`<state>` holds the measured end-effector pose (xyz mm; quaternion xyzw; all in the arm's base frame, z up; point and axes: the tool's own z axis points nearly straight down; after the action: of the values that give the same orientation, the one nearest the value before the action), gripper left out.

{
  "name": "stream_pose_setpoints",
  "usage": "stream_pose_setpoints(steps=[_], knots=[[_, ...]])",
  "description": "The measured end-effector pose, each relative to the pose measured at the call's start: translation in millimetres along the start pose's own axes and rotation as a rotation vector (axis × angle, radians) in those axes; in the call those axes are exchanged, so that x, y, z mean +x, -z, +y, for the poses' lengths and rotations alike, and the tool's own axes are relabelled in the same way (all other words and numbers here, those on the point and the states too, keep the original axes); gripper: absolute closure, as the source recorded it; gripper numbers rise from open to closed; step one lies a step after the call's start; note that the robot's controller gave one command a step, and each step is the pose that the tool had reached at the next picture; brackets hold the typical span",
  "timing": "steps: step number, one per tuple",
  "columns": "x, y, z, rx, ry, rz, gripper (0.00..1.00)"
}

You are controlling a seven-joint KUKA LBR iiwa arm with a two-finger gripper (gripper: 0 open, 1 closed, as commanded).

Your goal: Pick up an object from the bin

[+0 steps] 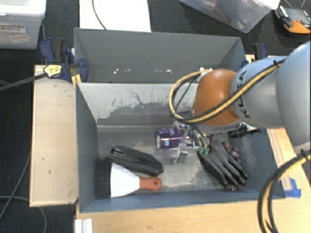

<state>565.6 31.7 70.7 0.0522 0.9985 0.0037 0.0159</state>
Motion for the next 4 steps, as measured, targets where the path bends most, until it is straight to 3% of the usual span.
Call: stream_pose_setpoints(steps=[1, 4], knots=[[-19.9, 0, -16, -0.005, 0.241, -0.036, 1.00], [-19.4, 30, -15, -0.006, 0.237, -0.034, 1.00]])
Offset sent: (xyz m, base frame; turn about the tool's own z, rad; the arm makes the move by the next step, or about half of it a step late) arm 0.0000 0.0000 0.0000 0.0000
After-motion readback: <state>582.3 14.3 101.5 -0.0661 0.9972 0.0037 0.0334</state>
